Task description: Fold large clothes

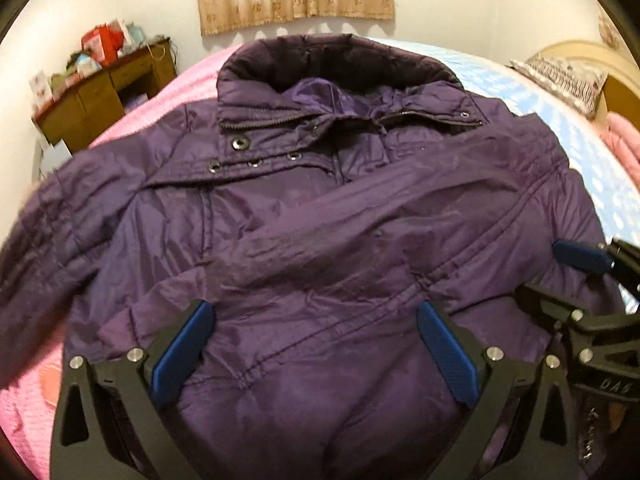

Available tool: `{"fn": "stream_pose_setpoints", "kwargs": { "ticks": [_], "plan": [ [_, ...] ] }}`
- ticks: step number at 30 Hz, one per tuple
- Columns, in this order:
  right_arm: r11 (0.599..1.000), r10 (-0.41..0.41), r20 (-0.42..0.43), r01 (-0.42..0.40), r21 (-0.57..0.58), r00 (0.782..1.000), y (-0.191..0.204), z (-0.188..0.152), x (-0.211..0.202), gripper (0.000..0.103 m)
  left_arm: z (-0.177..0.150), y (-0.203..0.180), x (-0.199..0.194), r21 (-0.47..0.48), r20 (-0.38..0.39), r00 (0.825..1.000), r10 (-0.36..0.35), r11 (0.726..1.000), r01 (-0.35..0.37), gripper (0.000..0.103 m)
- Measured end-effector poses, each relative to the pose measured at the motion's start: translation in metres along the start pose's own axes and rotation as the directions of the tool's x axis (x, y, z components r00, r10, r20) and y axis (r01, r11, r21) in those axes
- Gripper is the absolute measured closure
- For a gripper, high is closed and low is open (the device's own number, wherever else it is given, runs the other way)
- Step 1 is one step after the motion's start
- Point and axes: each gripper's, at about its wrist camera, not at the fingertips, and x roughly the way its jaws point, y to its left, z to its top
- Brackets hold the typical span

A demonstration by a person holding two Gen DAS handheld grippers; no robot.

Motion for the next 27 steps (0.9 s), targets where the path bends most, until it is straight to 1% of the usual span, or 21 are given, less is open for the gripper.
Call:
{"fn": "stream_pose_setpoints", "kwargs": {
  "ticks": [5, 20, 22, 24, 25, 27],
  "plan": [
    [1.0, 0.002, 0.008, -0.002, 0.007, 1.0, 0.002, 0.0, 0.002, 0.032, -0.003, -0.004, 0.001, 0.001, 0.007, 1.0, -0.001, 1.0, 0.001, 0.0],
    [0.999, -0.032, 0.019, 0.032, -0.008, 0.999, 0.005, -0.004, -0.003, 0.032, -0.003, -0.006, 0.0, 0.016, 0.022, 1.0, 0.018, 1.0, -0.018, 0.0],
    [1.0, -0.031, 0.021, 0.031, -0.007, 0.999, 0.004, -0.004, -0.003, 0.032, -0.002, -0.005, -0.001, 0.012, 0.023, 1.0, 0.011, 1.0, -0.012, 0.0],
    [1.0, -0.025, 0.026, 0.026, -0.001, 0.999, 0.003, -0.004, -0.003, 0.032, -0.004, -0.002, -0.012, 0.008, 0.042, 0.999, -0.004, 1.0, 0.004, 0.0],
    [1.0, -0.025, 0.027, 0.025, 0.0, 0.999, 0.003, -0.004, -0.003, 0.032, -0.005, 0.001, -0.021, 0.003, 0.053, 0.998, -0.015, 1.0, 0.015, 0.004],
    [1.0, -0.029, 0.03, 0.029, -0.002, 0.999, 0.003, -0.004, -0.004, 0.031, -0.011, 0.015, -0.049, -0.008, 0.091, 0.995, -0.048, 0.999, 0.049, 0.006]
  ]
}}
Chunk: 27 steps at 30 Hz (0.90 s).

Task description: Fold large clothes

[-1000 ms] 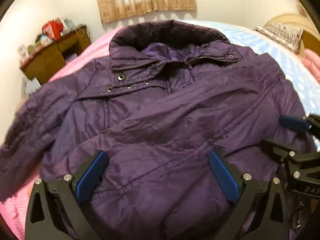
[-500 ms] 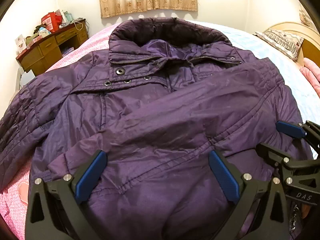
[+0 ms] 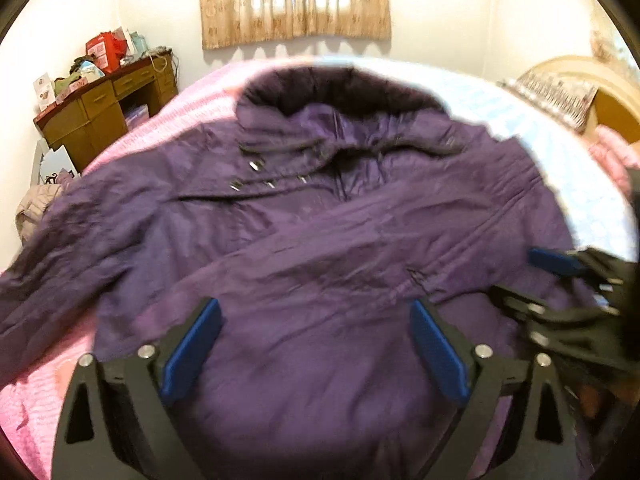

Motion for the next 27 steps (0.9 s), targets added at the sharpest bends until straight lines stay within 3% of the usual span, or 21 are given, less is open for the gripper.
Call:
{"fn": "stream_pose_setpoints", "kwargs": {
  "ticks": [2, 5, 9, 11, 14, 15, 16, 17, 19, 20, 23, 27],
  "plan": [
    [1.0, -0.004, 0.003, 0.004, -0.002, 1.0, 0.0, 0.0, 0.0, 0.031, -0.008, 0.022, -0.039, -0.014, 0.061, 0.998, 0.014, 1.0, -0.013, 0.0],
    [1.0, 0.002, 0.008, -0.002, 0.004, 1.0, 0.0, -0.001, -0.002, 0.031, -0.023, 0.072, -0.084, -0.042, 0.112, 0.99, 0.08, 0.996, -0.076, 0.0],
    [1.0, 0.002, 0.014, -0.002, 0.006, 1.0, -0.001, -0.001, -0.003, 0.031, -0.046, 0.17, -0.12, -0.182, 0.079, 0.97, 0.231, 0.96, -0.214, 0.0],
    [1.0, -0.002, 0.014, 0.002, 0.003, 1.0, 0.0, -0.001, -0.003, 0.03, -0.06, 0.23, -0.134, -0.294, 0.044, 0.949, 0.311, 0.912, -0.286, 0.0],
    [1.0, -0.003, 0.016, 0.003, 0.004, 1.0, 0.0, -0.001, -0.003, 0.03, -0.084, 0.321, -0.147, -0.511, -0.037, 0.938, 0.344, 0.8, -0.314, 0.0],
    [1.0, -0.003, 0.016, 0.003, 0.003, 1.0, 0.0, -0.001, -0.003, 0.03, -0.096, 0.356, -0.153, -0.62, -0.043, 0.943, 0.331, 0.731, -0.285, 0.0],
    [1.0, -0.004, 0.016, 0.004, 0.003, 1.0, 0.0, -0.001, -0.003, 0.03, -0.104, 0.375, -0.158, -0.685, -0.031, 0.948, 0.318, 0.683, -0.252, 0.0],
    [1.0, -0.005, 0.018, 0.005, 0.003, 1.0, 0.0, -0.001, -0.003, 0.03, -0.115, 0.398, -0.161, -0.758, -0.016, 0.953, 0.302, 0.618, -0.208, 0.0],
    [1.0, -0.006, 0.019, 0.006, 0.002, 1.0, 0.0, -0.002, -0.004, 0.029, -0.129, 0.429, -0.162, -0.843, 0.015, 0.962, 0.273, 0.521, -0.134, 0.0],
    [1.0, -0.006, 0.019, 0.006, 0.003, 1.0, 0.0, -0.002, -0.004, 0.029, -0.133, 0.438, -0.161, -0.866, 0.036, 0.963, 0.268, 0.49, -0.105, 0.0],
    [1.0, -0.005, 0.02, 0.005, 0.004, 1.0, 0.0, -0.002, -0.004, 0.029, -0.139, 0.454, -0.151, -0.9, 0.063, 0.966, 0.253, 0.433, -0.055, 0.0],
    [1.0, -0.004, 0.021, 0.004, 0.005, 1.0, 0.0, -0.002, -0.003, 0.029, -0.137, 0.454, -0.128, -0.905, 0.05, 0.973, 0.226, 0.423, -0.052, 0.001]
  ]
}}
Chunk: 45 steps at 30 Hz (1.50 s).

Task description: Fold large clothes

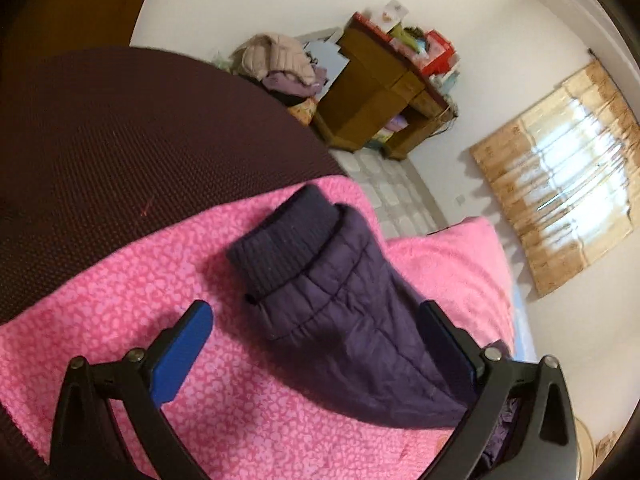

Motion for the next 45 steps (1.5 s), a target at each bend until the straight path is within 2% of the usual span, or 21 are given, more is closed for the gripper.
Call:
{"fn": "stream_pose_setpoints", "kwargs": {
  "ticks": [4, 6, 7, 8, 9, 10, 11, 16, 22, 26, 28, 31, 34, 36, 37, 38, 40, 42, 43, 44, 45],
  "plan": [
    [1.0, 0.0, -0.001, 0.0, 0.0, 1.0, 0.0, 0.0, 0.0, 0.029, 0.001, -0.002, 0.007, 0.003, 0.007, 1.0, -0.007, 1.0, 0.007, 0.001],
    [1.0, 0.0, 0.0, 0.0, 0.0, 1.0, 0.0, 0.0, 0.0, 0.029, 0.001, -0.002, 0.009, -0.003, 0.014, 1.0, 0.013, 1.0, -0.013, 0.004],
    [1.0, 0.0, 0.0, 0.0, -0.001, 1.0, 0.0, -0.001, 0.0, 0.029, 0.0, 0.003, 0.001, -0.006, 0.017, 1.0, 0.004, 1.0, -0.004, 0.014],
    [1.0, -0.001, 0.0, 0.001, -0.001, 1.0, 0.0, 0.0, 0.0, 0.029, 0.0, 0.003, 0.003, -0.004, 0.016, 1.0, -0.005, 1.0, 0.006, 0.035],
    [1.0, -0.001, 0.0, 0.001, -0.001, 1.0, 0.0, -0.001, 0.0, 0.029, 0.0, 0.001, 0.004, 0.014, 0.018, 1.0, 0.008, 1.0, -0.008, 0.043],
    [1.0, -0.001, 0.0, 0.001, -0.001, 1.0, 0.0, 0.0, 0.0, 0.029, 0.001, 0.002, 0.002, 0.03, 0.023, 1.0, -0.006, 1.0, 0.005, 0.067],
    [1.0, -0.001, 0.0, 0.001, -0.001, 1.0, 0.0, 0.0, 0.0, 0.029, 0.001, 0.0, -0.002, 0.053, 0.032, 0.999, -0.022, 0.998, 0.02, 0.083],
    [1.0, 0.0, 0.0, 0.0, -0.001, 1.0, 0.0, -0.001, 0.0, 0.028, 0.01, -0.012, -0.03, 0.102, 0.115, 0.991, -0.073, 0.993, 0.061, 0.083],
    [1.0, 0.0, 0.007, 0.0, 0.004, 1.0, -0.001, 0.0, -0.002, 0.028, 0.025, -0.041, -0.055, 0.167, 0.189, 0.97, -0.151, 0.979, 0.119, 0.084],
    [1.0, 0.002, 0.009, -0.002, 0.009, 1.0, -0.001, 0.0, -0.002, 0.028, 0.028, -0.076, -0.079, 0.253, 0.257, 0.946, -0.198, 0.958, 0.132, 0.084],
    [1.0, 0.002, 0.009, -0.002, 0.008, 1.0, -0.002, 0.0, -0.002, 0.028, 0.024, -0.102, -0.094, 0.31, 0.284, 0.926, -0.249, 0.938, 0.157, 0.084],
    [1.0, 0.004, 0.011, -0.005, 0.012, 1.0, -0.002, -0.001, -0.002, 0.028, 0.01, -0.149, -0.123, 0.409, 0.31, 0.887, -0.342, 0.89, 0.2, 0.085],
    [1.0, 0.008, 0.018, -0.008, 0.017, 1.0, -0.002, -0.002, -0.004, 0.028, -0.021, -0.206, -0.156, 0.54, 0.304, 0.829, -0.469, 0.802, 0.256, 0.085],
    [0.999, 0.021, 0.03, -0.022, 0.034, 0.999, -0.004, -0.003, -0.006, 0.028, -0.057, -0.248, -0.175, 0.629, 0.26, 0.789, -0.557, 0.717, 0.299, 0.085],
    [0.999, 0.029, 0.035, -0.03, 0.043, 0.999, -0.005, -0.004, -0.007, 0.028, -0.073, -0.262, -0.178, 0.657, 0.232, 0.776, -0.587, 0.682, 0.319, 0.085],
    [0.996, 0.053, 0.047, -0.056, 0.069, 0.997, -0.01, -0.004, -0.009, 0.028, -0.098, -0.285, -0.181, 0.7, 0.182, 0.763, -0.62, 0.627, 0.342, 0.086],
    [0.984, 0.107, 0.076, -0.117, 0.132, 0.991, -0.022, -0.006, -0.012, 0.028, -0.139, -0.311, -0.175, 0.743, 0.121, 0.757, -0.642, 0.564, 0.36, 0.085],
    [0.957, 0.173, 0.123, -0.197, 0.214, 0.977, -0.038, -0.01, -0.015, 0.028, -0.191, -0.338, -0.157, 0.771, 0.007, 0.769, -0.639, 0.493, 0.403, 0.07],
    [0.945, 0.189, 0.142, -0.219, 0.242, 0.972, -0.044, -0.012, -0.017, 0.028, -0.21, -0.346, -0.15, 0.777, -0.039, 0.774, -0.632, 0.468, 0.422, 0.049],
    [0.924, 0.207, 0.175, -0.251, 0.289, 0.963, -0.054, -0.015, -0.02, 0.028, -0.238, -0.351, -0.143, 0.784, -0.097, 0.77, -0.631, 0.428, 0.449, 0.031],
    [0.903, 0.218, 0.207, -0.278, 0.328, 0.954, -0.063, -0.018, -0.023, 0.028, -0.259, -0.353, -0.14, 0.797, -0.129, 0.766, -0.63, 0.394, 0.458, 0.025]
  ]
}}
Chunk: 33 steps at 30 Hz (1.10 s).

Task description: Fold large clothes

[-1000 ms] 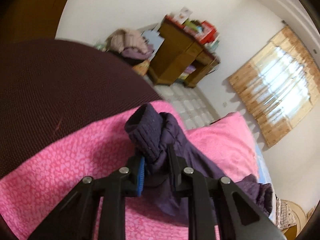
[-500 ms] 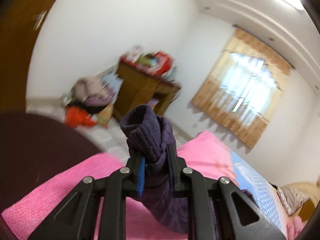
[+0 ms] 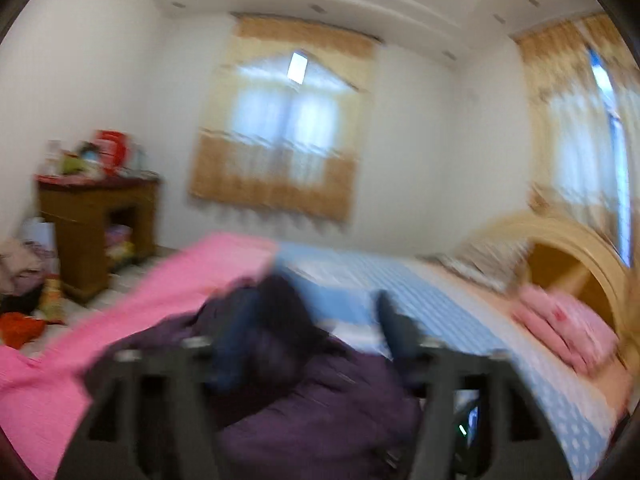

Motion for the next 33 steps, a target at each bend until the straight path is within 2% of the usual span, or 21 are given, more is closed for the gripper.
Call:
{"fn": "stream_pose_setpoints", "kwargs": {
  "ticks": [1, 2, 4, 6, 8, 11, 13, 15, 16, 18, 20, 21, 23, 24, 25, 27, 31, 33],
  "plan": [
    [1.0, 0.01, 0.02, -0.01, 0.026, 1.0, -0.005, 0.0, -0.004, 0.028, -0.015, -0.021, 0.006, 0.047, -0.021, 1.0, -0.017, 0.999, 0.018, 0.019],
    [0.998, 0.024, 0.044, -0.026, 0.058, 0.999, -0.01, 0.001, -0.008, 0.028, -0.028, -0.038, 0.008, 0.093, -0.041, 0.998, -0.043, 0.995, 0.047, 0.018],
    [0.993, 0.054, 0.075, -0.062, 0.103, 0.996, -0.018, 0.001, -0.012, 0.027, -0.046, -0.057, 0.003, 0.149, -0.072, 0.994, -0.081, 0.985, 0.091, 0.015],
    [0.988, 0.075, 0.084, -0.086, 0.131, 0.994, -0.022, 0.002, -0.011, 0.026, -0.054, -0.057, -0.004, 0.199, -0.078, 0.994, -0.07, 0.976, 0.085, 0.009],
    [0.987, 0.082, 0.085, -0.092, 0.13, 0.993, -0.021, 0.003, -0.01, 0.025, -0.059, -0.039, -0.007, 0.245, -0.078, 0.997, -0.022, 0.969, 0.041, 0.001],
    [0.99, 0.087, 0.1, -0.097, 0.103, 0.991, -0.015, 0.006, -0.012, 0.022, -0.067, -0.013, 0.001, 0.294, -0.1, 0.989, 0.11, 0.953, -0.076, 0.001],
    [0.992, 0.091, 0.105, -0.099, 0.074, 0.99, -0.006, 0.01, -0.019, 0.022, -0.074, 0.03, 0.005, 0.294, -0.136, 0.964, 0.229, 0.939, -0.181, 0.001],
    [0.989, 0.135, 0.075, -0.14, 0.056, 0.988, 0.006, 0.015, -0.025, 0.022, -0.076, 0.082, 0.004, 0.279, -0.159, 0.92, 0.358, 0.91, -0.306, 0.001],
    [0.987, 0.153, 0.04, -0.155, 0.045, 0.987, 0.018, 0.021, -0.023, 0.022, -0.078, 0.098, 0.003, 0.262, -0.17, 0.904, 0.393, 0.902, -0.342, 0.001],
    [0.988, 0.153, -0.022, -0.153, 0.014, 0.988, 0.04, 0.033, -0.013, 0.022, -0.086, 0.14, -0.003, 0.174, -0.213, 0.873, 0.439, 0.896, -0.408, 0.0],
    [0.987, 0.161, -0.08, -0.161, 0.005, 0.984, 0.056, 0.04, 0.001, 0.022, -0.092, 0.159, -0.003, 0.094, -0.254, 0.86, 0.442, 0.896, -0.433, 0.0],
    [0.986, 0.164, -0.135, -0.164, 0.015, 0.977, 0.063, 0.046, 0.019, 0.022, -0.095, 0.167, -0.003, 0.051, -0.276, 0.855, 0.44, 0.895, -0.444, 0.0],
    [0.989, 0.148, -0.216, -0.139, 0.055, 0.965, 0.065, 0.045, 0.048, 0.031, -0.101, 0.172, 0.0, -0.006, -0.31, 0.85, 0.426, 0.893, -0.45, 0.0],
    [0.986, 0.165, -0.243, -0.151, 0.075, 0.956, 0.064, 0.044, 0.057, 0.053, -0.103, 0.17, 0.002, -0.014, -0.316, 0.85, 0.422, 0.893, -0.449, 0.0],
    [0.977, 0.206, -0.279, -0.181, 0.113, 0.938, 0.064, 0.041, 0.071, 0.072, -0.105, 0.166, 0.004, -0.014, -0.322, 0.849, 0.419, 0.894, -0.447, 0.0],
    [0.977, 0.209, -0.247, -0.191, 0.096, 0.946, 0.069, 0.039, 0.068, 0.099, -0.107, 0.16, 0.006, 0.001, -0.322, 0.848, 0.421, 0.896, -0.444, 0.0],
    [0.972, 0.233, -0.147, -0.235, 0.004, 0.961, 0.086, 0.047, 0.023, 0.099, -0.113, 0.165, 0.005, 0.021, -0.311, 0.843, 0.439, 0.89, -0.456, 0.0],
    [0.97, 0.236, -0.105, -0.241, -0.034, 0.966, 0.089, 0.052, 0.0, 0.099, -0.114, 0.176, 0.005, 0.01, -0.324, 0.83, 0.454, 0.879, -0.477, 0.0]
  ]
}}
